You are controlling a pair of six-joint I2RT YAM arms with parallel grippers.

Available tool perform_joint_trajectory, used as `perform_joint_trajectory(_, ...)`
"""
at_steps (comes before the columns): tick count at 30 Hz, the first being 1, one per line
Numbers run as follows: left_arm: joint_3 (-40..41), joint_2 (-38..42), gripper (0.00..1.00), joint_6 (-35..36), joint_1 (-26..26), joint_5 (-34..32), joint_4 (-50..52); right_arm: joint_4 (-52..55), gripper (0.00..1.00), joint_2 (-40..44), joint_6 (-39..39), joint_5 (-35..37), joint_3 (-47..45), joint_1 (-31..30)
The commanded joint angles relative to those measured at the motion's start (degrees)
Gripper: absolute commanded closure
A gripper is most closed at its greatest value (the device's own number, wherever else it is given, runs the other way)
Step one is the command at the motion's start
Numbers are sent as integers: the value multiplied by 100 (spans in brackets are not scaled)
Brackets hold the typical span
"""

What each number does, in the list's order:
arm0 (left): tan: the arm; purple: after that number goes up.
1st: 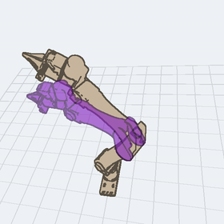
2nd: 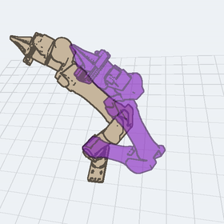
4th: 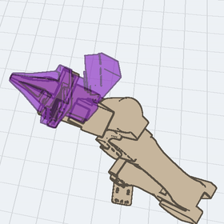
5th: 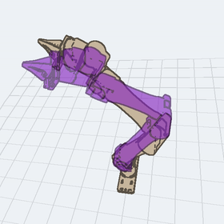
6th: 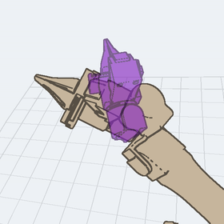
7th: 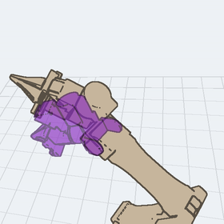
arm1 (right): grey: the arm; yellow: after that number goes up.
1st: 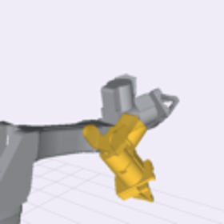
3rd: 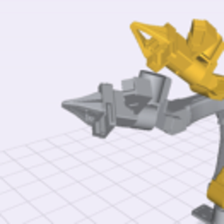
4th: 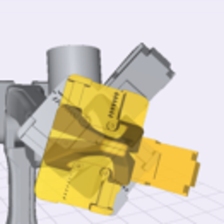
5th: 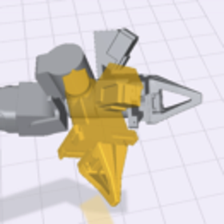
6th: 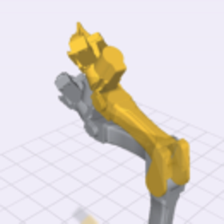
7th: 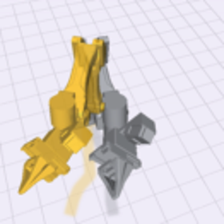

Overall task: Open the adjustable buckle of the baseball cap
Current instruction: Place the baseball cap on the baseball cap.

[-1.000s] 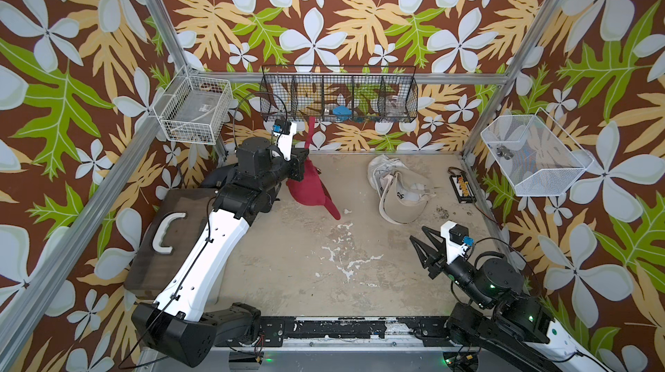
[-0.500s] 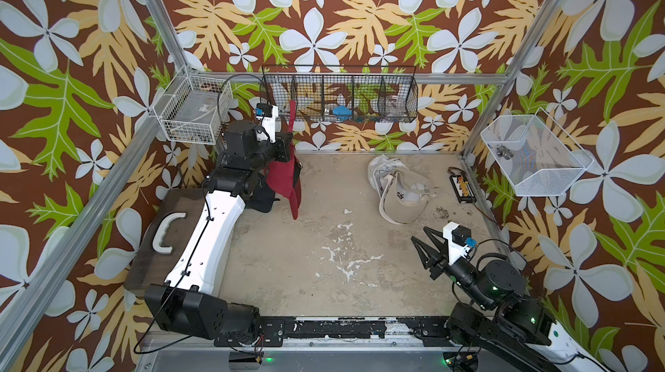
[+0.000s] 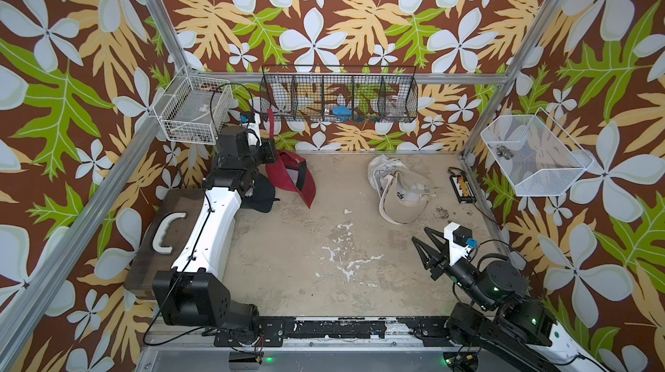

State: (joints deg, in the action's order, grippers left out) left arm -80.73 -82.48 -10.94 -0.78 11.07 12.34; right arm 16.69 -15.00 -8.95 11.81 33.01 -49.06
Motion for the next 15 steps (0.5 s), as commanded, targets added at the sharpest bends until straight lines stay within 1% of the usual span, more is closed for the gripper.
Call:
perform_joint_trajectory(1, 336, 86, 100, -261, 168, -655, -386, -34, 51, -3, -23, -16, -19, 0)
perform_joint_trajectory(5, 672, 170, 100, -347, 291, -1373, -473, -34, 51, -19, -31, -17, -16, -4)
perform_joint_trajectory(6, 713, 181, 95, -356, 290, -1533, -467, -34, 51, -27, -28, -15, -22, -4)
perform_joint_trajectory(7, 738, 194, 85, -364, 289, -1623, -467, -34, 51, -36, -30, -12, -22, 1)
perform_joint_trajectory(8, 765, 218, 63, -364, 290, -1677, -476, -34, 51, -45, -28, -19, -19, -5)
perform_joint_trajectory(9, 773, 240, 35, -373, 289, -1708, -480, -34, 51, -59, -28, -21, -23, -6)
perform_joint_trajectory(10, 778, 266, 26, -416, 289, -1771, -480, -33, 51, -64, -23, -22, -23, -1)
perform_joint_trajectory(11, 777, 305, 20, -461, 295, -1851, -480, -34, 51, -73, -28, -22, -22, 0)
perform_joint_trajectory(15, 769, 510, 8, -519, 289, -1927, -525, -34, 50, -73, -32, -16, -20, -1)
